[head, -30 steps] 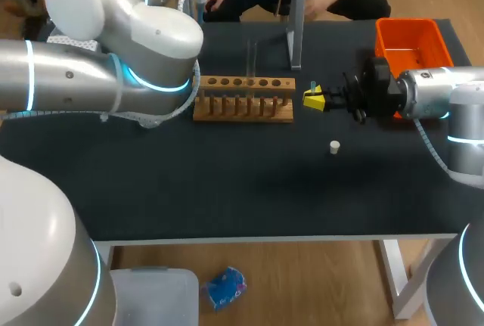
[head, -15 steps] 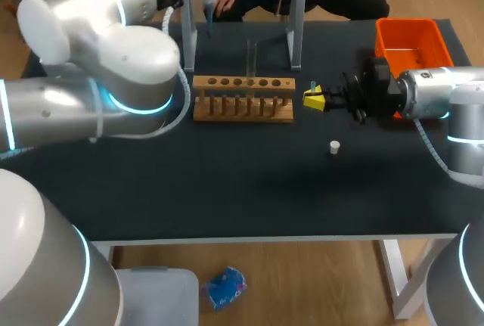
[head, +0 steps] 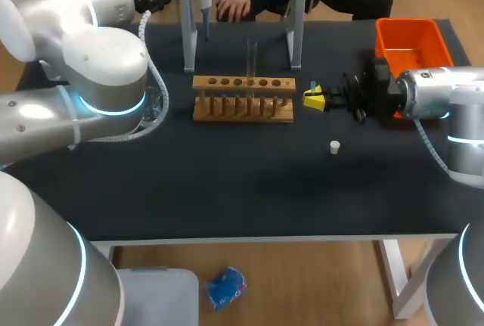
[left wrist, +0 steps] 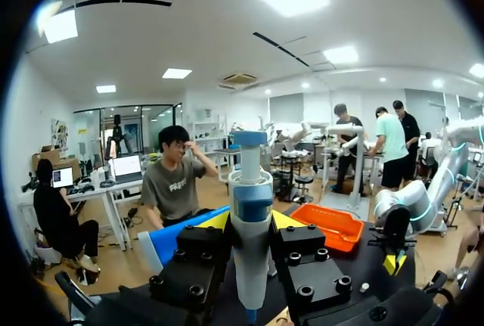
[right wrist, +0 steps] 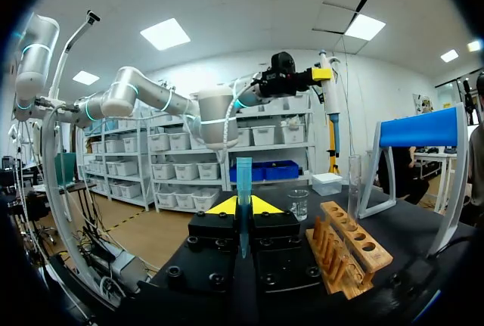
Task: Invert the test tube, pick up the pipette, mount the tip to pipette, aspirate from beaker and dispense into the tube, eject the tip, return the pipette, and cap with the stopper.
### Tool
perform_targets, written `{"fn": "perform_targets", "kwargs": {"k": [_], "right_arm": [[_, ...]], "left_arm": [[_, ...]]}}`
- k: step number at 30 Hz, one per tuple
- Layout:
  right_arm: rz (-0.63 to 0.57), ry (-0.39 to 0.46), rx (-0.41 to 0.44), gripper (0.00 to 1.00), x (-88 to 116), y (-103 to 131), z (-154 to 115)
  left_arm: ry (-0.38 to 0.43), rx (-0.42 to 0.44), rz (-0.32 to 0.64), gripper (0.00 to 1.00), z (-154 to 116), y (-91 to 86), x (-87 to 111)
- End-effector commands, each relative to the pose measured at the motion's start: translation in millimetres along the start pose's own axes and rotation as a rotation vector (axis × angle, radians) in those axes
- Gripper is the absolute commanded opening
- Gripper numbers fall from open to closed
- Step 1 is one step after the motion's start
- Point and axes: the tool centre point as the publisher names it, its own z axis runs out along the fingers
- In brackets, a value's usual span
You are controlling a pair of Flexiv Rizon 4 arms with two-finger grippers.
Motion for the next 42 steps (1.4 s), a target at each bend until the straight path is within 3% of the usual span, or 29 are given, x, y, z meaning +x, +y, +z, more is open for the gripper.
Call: {"fn": "perform_targets", "kwargs": {"k": [1, 7, 16, 19, 33, 37, 42], "right_arm": [[-0.001, -0.002, 0.002, 0.00, 1.2, 0.5, -0.3], [-0.001, -0.002, 0.002, 0.00, 1.2, 0.5, -0.3], [-0.001, -0.002, 0.002, 0.00, 1.2, 0.5, -0.3], [-0.001, -0.002, 0.002, 0.00, 1.2, 0.5, -0.3], [-0.001, -0.002, 0.002, 0.00, 1.2, 0.5, -0.3], [-0.001, -0.002, 0.002, 0.00, 1.2, 0.5, -0.3], [-0.001, -0.002, 0.002, 0.00, 1.2, 0.5, -0.3]], "left_arm": [[0.183, 0.032, 0.028, 0.00, 7.1, -6.5, -2.1], [0.342, 0.023, 0.041, 0.00, 2.7, -21.3, 35.3], [0.445, 0.008, 0.015, 0.00, -21.3, -25.6, 101.4], [0.518, -0.019, -0.012, 0.00, -28.4, -25.3, 126.5], [0.520, -0.011, -0.007, 0.00, -24.0, -28.7, 123.2], [0.584, -0.001, 0.025, 0.00, -12.4, -38.4, 131.8], [0.714, 0.008, 0.096, 0.00, -9.7, -36.6, 163.0]]}}
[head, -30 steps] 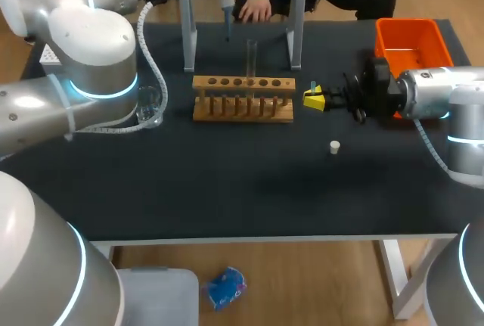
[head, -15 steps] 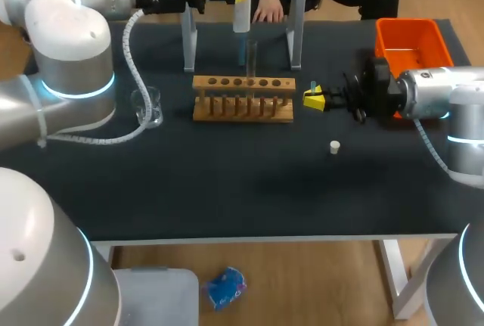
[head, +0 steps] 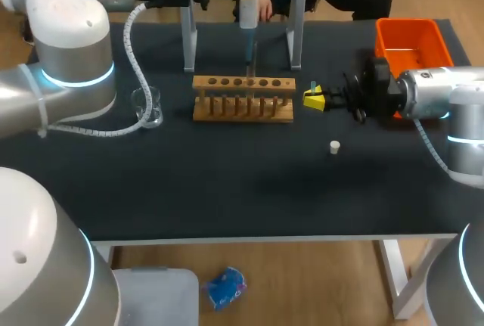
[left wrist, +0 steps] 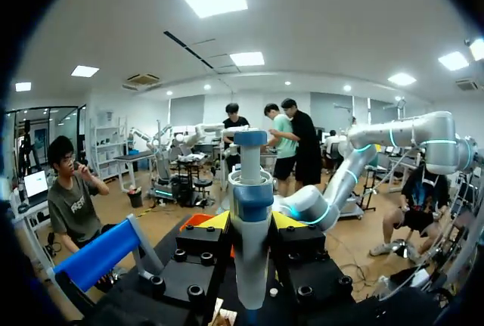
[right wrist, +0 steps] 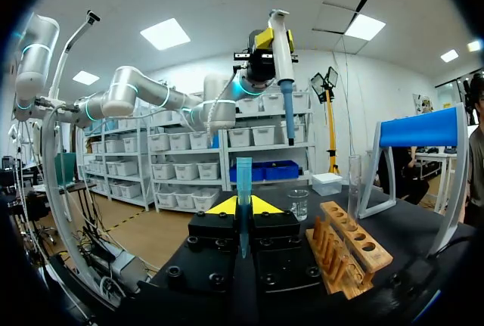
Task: Invert the test tube, pick up the pipette, mount the tip to pipette, aspirate from beaker and dispense into the tube, eject the tip, return the pipette, and cap with the stopper.
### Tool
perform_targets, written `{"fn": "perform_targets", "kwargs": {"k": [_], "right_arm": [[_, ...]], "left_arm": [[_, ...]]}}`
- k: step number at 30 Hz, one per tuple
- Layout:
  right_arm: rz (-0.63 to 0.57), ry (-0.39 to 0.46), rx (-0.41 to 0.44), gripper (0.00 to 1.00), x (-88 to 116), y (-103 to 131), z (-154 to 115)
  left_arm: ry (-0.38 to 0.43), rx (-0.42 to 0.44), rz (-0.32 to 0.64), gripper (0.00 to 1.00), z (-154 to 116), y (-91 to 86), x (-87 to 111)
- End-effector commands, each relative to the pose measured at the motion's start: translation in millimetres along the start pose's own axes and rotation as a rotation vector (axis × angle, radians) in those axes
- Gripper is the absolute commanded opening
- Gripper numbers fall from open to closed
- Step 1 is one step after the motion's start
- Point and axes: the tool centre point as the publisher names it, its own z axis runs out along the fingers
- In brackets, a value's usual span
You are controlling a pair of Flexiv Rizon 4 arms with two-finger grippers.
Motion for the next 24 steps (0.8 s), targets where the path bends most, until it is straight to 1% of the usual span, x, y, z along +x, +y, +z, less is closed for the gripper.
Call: {"fn": "perform_targets", "kwargs": {"k": [1, 5, 9, 11, 16, 22, 24], "right_arm": [[-0.001, -0.002, 0.002, 0.00, 1.1, 0.5, -0.4], [-0.001, -0.002, 0.002, 0.00, 1.1, 0.5, -0.4], [-0.001, -0.002, 0.002, 0.00, 1.1, 0.5, -0.4], [-0.001, -0.002, 0.002, 0.00, 1.1, 0.5, -0.4], [-0.001, -0.002, 0.002, 0.00, 1.1, 0.5, -0.4], [-0.001, -0.002, 0.002, 0.00, 1.1, 0.5, -0.4], [-0.001, -0.002, 0.002, 0.00, 1.1, 0.5, -0.4]], "left_arm": [[0.114, -0.009, 0.057, 0.00, 17.3, 1.1, 4.2], [0.171, -0.005, 0.078, 0.00, 23.2, 11.0, 14.7], [0.182, 0.002, 0.077, 0.00, 27.5, 15.1, 16.6], [0.201, 0.009, 0.079, 0.00, 28.8, 16.7, 17.6], [0.194, 0.002, 0.056, 0.00, 27.3, 19.7, 20.0], [0.210, 0.020, 0.051, 0.00, 26.2, 21.5, 26.3], [0.218, 0.008, 0.041, 0.00, 26.8, 22.5, 28.1]]}}
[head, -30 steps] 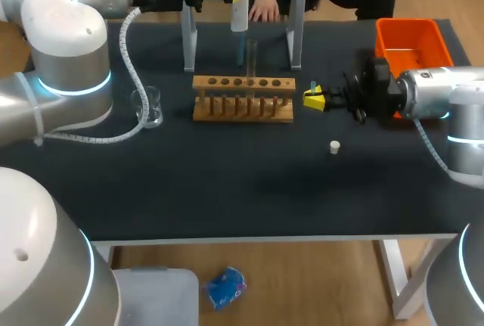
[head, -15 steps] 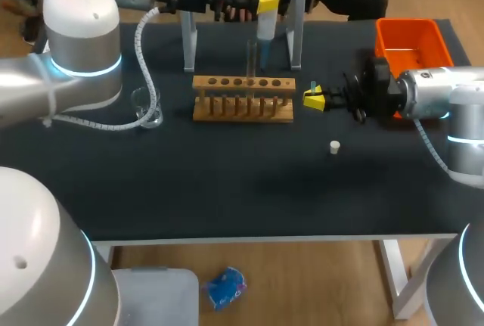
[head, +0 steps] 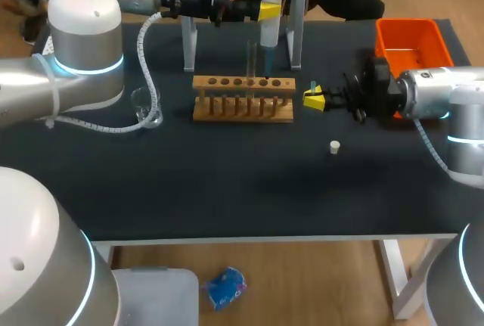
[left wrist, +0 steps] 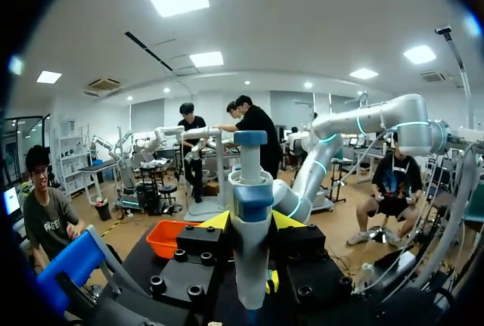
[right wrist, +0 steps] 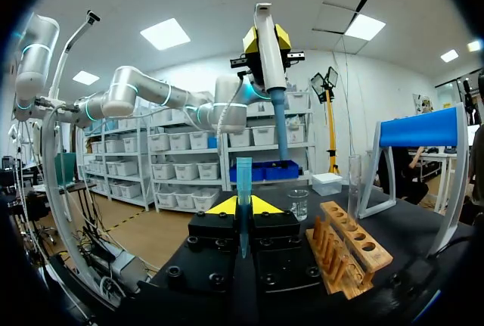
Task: Invert the test tube, pick up the pipette, mount the tip to pipette, aspirate from beaker and dispense into the tube, eject the tip, return the pipette, and cap with the stopper.
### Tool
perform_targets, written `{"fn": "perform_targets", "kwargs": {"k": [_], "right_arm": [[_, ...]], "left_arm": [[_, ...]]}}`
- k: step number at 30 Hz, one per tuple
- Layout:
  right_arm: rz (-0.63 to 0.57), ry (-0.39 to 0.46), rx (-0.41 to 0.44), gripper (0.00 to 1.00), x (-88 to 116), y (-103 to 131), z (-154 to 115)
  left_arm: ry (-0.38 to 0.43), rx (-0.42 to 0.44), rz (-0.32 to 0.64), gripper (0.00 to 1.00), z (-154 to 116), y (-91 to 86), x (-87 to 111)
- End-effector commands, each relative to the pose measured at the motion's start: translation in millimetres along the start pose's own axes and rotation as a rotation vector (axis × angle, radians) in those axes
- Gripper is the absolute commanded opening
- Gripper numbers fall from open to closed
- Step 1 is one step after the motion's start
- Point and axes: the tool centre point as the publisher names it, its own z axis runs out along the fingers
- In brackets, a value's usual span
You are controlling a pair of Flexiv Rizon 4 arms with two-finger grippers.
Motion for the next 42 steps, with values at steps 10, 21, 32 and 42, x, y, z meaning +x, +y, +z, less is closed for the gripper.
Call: {"fn": "perform_targets", "kwargs": {"k": [10, 21, 32, 42], "right_arm": [[-0.001, -0.002, 0.002, 0.00, 1.1, 0.5, -0.3], [-0.002, -0.014, 0.002, 0.00, -11.3, -5.9, 18.7], [0.034, 0.001, 0.051, 0.00, -20.0, -30.1, 38.8], [0.029, 0.012, 0.083, 0.00, -27.2, -35.9, 47.6]], "left_arm": [[0.007, -0.008, -0.008, 0.00, -1.0, 2.2, 2.0], [0.007, -0.008, -0.008, 0.00, -1.0, 2.2, 2.0], [0.007, -0.008, -0.008, 0.00, -1.0, 2.2, 2.0], [0.007, -0.008, -0.008, 0.00, -1.0, 2.2, 2.0]]}}
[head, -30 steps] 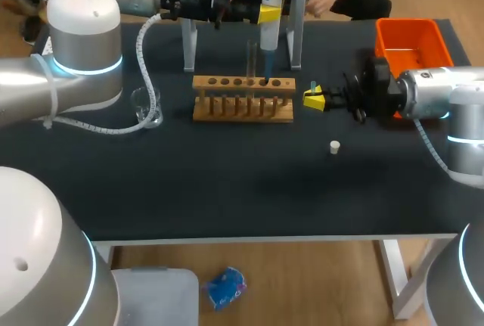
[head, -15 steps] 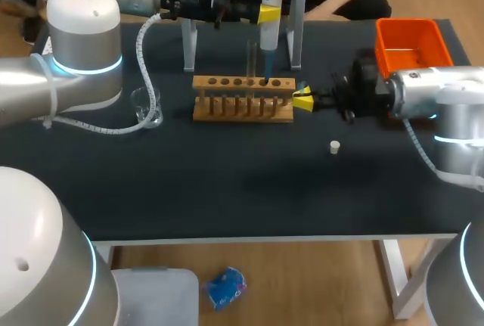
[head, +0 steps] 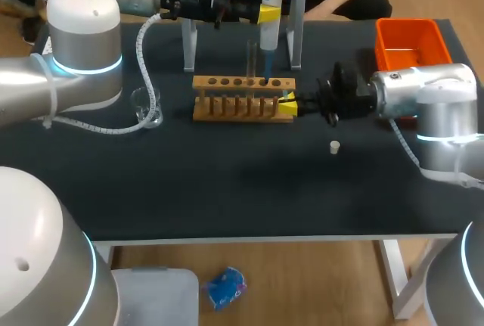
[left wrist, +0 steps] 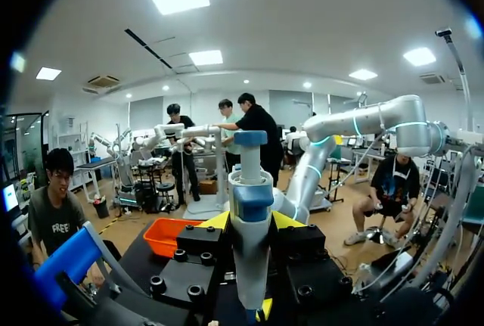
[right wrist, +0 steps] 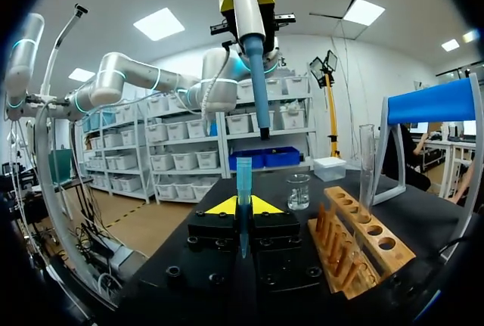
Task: Invert the test tube, pick up the pipette, mount the tip to pipette, aspirate from beaker and dispense into the tube, eject the tip, return the pipette, and cap with the stopper.
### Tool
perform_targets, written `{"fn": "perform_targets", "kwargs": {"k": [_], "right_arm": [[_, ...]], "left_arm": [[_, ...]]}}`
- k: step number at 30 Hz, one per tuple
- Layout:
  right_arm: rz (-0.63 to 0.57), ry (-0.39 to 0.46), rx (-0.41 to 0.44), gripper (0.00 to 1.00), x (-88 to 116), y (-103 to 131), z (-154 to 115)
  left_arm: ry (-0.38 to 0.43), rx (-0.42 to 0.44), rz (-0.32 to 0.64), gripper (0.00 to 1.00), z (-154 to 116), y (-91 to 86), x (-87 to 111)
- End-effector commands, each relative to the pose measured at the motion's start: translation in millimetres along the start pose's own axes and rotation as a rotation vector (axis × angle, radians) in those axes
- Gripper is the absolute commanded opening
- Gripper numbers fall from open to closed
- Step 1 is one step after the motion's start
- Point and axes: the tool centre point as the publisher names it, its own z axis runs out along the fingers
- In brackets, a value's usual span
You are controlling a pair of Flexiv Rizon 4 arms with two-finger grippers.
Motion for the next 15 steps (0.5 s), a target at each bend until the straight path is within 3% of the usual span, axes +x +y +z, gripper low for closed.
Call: {"fn": "perform_targets", "kwargs": {"k": [1, 15], "right_arm": [[-0.001, 0.007, 0.008, 0.00, -6.0, -0.3, 3.6], [-0.069, -0.006, 0.078, 0.00, -18.8, 4.1, 13.1]], "left_arm": [[0.001, 0.001, 0.001, 0.00, -0.6, 0.0, -0.1], [0.001, 0.001, 0.001, 0.00, -0.6, 0.0, -0.1]]}}
